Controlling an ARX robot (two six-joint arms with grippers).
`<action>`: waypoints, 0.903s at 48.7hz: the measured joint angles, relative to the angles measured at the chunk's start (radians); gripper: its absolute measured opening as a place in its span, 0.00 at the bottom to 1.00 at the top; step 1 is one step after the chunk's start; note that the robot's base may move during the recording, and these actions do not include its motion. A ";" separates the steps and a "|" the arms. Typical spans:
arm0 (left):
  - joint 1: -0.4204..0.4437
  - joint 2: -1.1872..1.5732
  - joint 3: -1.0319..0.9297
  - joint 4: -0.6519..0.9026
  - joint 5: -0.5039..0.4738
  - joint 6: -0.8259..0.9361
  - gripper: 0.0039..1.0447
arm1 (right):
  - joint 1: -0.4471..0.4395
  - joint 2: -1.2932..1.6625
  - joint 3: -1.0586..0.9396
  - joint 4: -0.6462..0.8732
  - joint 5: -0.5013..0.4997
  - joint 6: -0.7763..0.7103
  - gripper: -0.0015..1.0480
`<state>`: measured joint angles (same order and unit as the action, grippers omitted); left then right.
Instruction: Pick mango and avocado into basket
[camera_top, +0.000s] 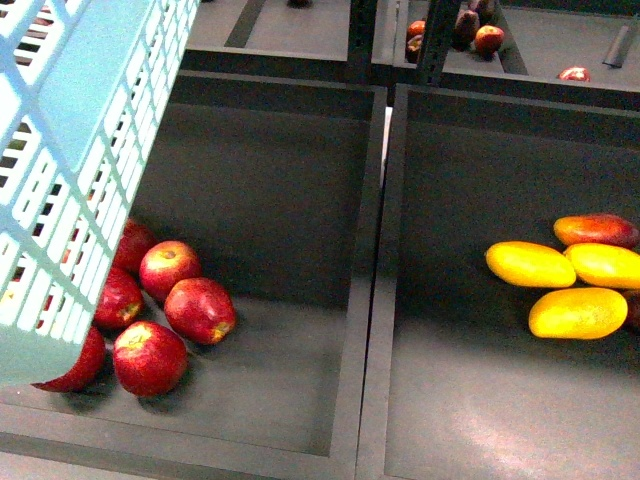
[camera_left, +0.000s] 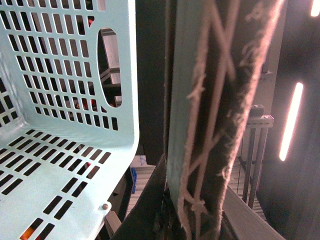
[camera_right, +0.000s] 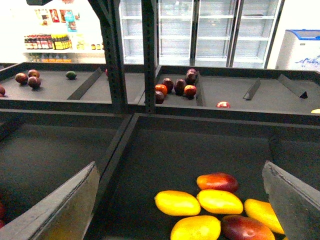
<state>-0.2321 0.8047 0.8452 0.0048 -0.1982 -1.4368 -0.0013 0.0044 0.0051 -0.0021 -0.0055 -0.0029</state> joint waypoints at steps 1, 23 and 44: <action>-0.001 0.000 0.000 0.000 0.003 0.000 0.12 | 0.000 0.000 0.000 0.000 0.000 0.000 0.93; -0.055 0.168 0.226 -0.521 0.170 0.568 0.10 | 0.000 0.000 0.000 0.000 0.002 0.000 0.93; -0.167 0.582 0.289 -0.483 0.462 1.032 0.09 | 0.000 0.000 0.000 0.000 0.003 0.000 0.93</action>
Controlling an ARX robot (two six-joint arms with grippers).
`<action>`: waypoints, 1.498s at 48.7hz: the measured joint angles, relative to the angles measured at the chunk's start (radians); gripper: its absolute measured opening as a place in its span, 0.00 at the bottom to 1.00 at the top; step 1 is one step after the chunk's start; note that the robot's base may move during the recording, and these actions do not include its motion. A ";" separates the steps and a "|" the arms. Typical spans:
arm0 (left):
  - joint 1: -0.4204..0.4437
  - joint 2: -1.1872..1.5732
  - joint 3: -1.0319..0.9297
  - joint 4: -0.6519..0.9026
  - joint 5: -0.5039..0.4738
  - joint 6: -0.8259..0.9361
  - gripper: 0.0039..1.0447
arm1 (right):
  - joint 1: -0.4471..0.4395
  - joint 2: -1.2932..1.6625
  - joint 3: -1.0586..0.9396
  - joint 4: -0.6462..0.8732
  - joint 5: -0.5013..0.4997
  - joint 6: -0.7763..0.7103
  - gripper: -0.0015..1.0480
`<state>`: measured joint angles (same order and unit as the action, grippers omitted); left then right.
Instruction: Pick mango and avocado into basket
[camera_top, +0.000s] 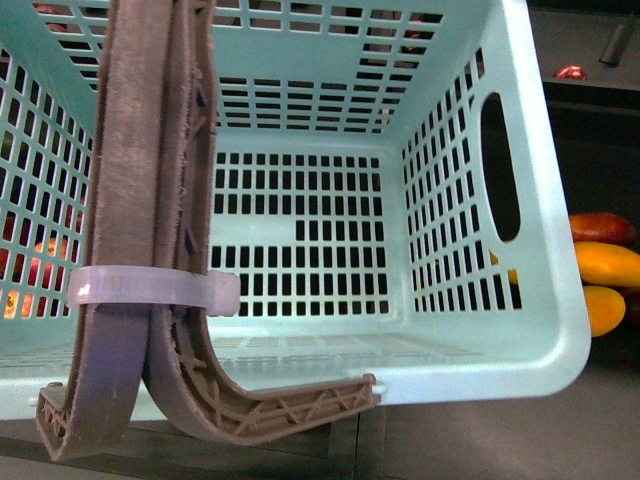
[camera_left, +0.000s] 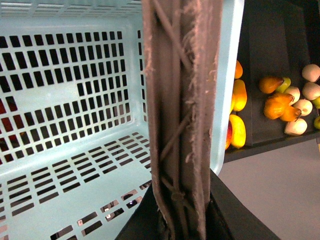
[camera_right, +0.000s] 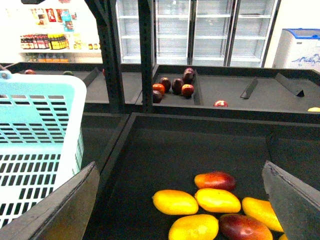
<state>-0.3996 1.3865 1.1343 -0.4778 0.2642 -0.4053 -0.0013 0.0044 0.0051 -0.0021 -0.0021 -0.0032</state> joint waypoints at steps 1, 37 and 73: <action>-0.006 0.008 0.005 0.000 -0.001 0.000 0.09 | 0.000 0.000 0.000 0.000 0.000 0.000 0.93; -0.014 0.013 0.014 0.003 -0.045 0.005 0.09 | 0.018 0.021 0.003 0.000 0.093 0.047 0.93; -0.014 0.012 0.016 0.003 -0.051 0.006 0.09 | -0.531 1.810 0.504 0.626 -0.127 -0.041 0.93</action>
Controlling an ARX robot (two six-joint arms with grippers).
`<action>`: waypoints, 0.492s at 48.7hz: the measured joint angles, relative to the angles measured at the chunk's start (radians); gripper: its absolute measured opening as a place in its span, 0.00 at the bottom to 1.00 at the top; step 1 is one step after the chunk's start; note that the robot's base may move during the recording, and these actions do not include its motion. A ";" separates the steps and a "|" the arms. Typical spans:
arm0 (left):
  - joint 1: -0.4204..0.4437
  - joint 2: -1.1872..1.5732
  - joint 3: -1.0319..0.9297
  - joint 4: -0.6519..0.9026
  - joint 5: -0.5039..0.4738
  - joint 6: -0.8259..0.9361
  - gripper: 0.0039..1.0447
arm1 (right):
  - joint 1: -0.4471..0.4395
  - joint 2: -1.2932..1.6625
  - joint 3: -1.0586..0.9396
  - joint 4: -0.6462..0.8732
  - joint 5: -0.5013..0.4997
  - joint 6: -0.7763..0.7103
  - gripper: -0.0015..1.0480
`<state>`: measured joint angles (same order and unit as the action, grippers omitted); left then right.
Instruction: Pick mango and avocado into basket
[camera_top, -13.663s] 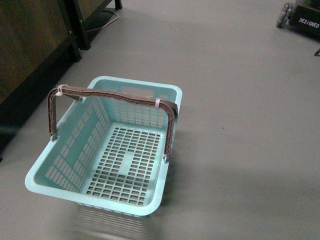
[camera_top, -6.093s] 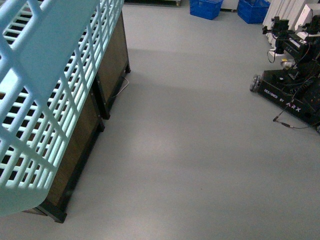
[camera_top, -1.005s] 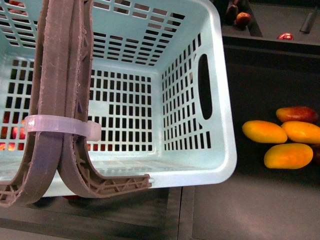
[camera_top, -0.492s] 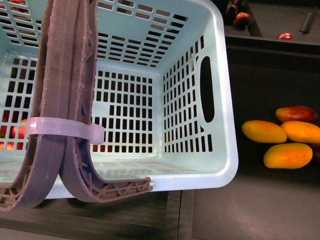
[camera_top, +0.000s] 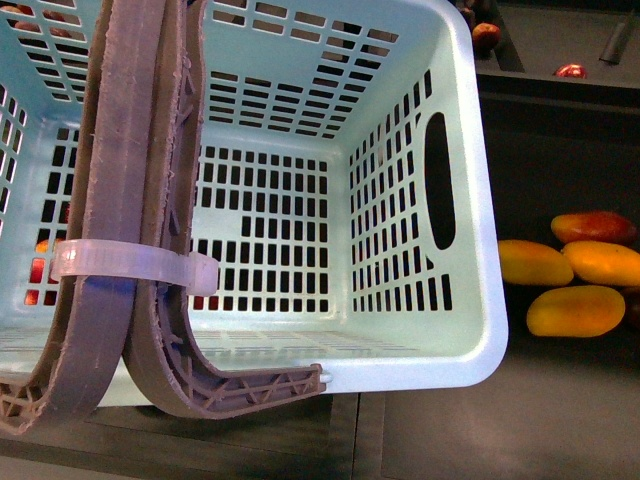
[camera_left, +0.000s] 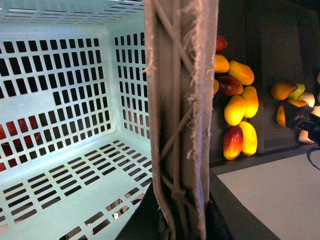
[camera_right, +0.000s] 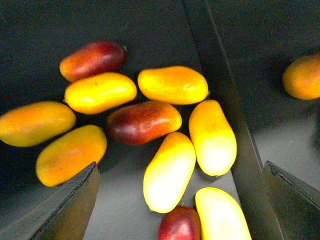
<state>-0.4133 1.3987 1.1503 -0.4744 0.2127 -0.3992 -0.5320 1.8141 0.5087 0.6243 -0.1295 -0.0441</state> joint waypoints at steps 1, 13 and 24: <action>0.000 0.000 0.000 0.000 0.000 0.000 0.09 | 0.000 0.050 0.013 0.020 0.003 -0.026 0.93; 0.001 0.000 0.000 0.000 -0.005 0.000 0.09 | 0.005 0.355 0.104 0.086 0.015 -0.106 0.93; 0.001 0.000 0.000 0.000 -0.003 0.000 0.09 | 0.011 0.491 0.167 0.095 0.039 -0.100 0.93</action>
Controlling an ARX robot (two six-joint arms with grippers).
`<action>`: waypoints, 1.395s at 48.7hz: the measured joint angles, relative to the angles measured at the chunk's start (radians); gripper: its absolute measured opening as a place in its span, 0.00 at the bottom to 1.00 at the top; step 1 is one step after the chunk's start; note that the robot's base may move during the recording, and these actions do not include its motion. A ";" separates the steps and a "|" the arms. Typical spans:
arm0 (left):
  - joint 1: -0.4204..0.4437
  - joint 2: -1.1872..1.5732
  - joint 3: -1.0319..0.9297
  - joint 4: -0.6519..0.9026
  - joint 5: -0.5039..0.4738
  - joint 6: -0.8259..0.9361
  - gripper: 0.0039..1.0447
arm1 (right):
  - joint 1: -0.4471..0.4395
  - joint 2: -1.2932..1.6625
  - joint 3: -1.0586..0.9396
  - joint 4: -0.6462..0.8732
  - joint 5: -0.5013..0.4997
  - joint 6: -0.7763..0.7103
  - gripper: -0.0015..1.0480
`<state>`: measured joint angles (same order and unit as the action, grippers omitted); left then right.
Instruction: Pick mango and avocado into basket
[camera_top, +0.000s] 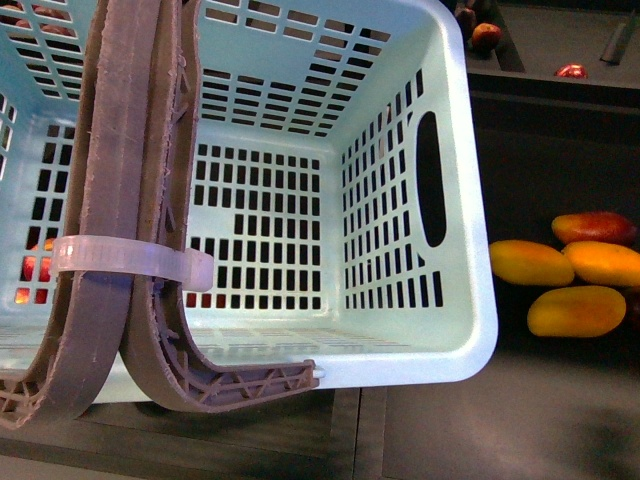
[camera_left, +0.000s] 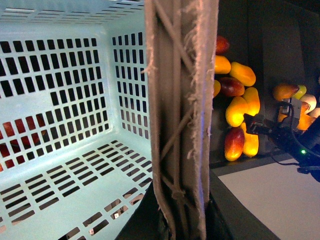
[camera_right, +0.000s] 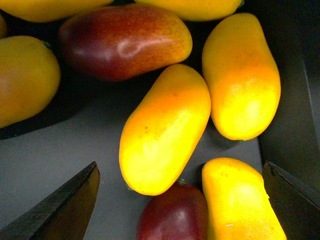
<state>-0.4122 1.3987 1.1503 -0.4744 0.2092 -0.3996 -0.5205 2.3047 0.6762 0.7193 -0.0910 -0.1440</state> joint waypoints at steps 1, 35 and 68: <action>0.000 0.000 0.000 0.000 0.001 0.000 0.09 | 0.000 0.015 0.010 0.000 0.001 0.002 0.93; 0.000 0.000 0.000 0.000 0.000 0.000 0.09 | 0.019 0.283 0.288 -0.096 0.022 0.162 0.93; 0.000 0.000 0.000 0.000 0.000 0.000 0.09 | 0.020 0.365 0.426 -0.130 0.037 0.239 0.93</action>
<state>-0.4126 1.3987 1.1503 -0.4740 0.2096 -0.4000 -0.5003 2.6694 1.1027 0.5888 -0.0536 0.0952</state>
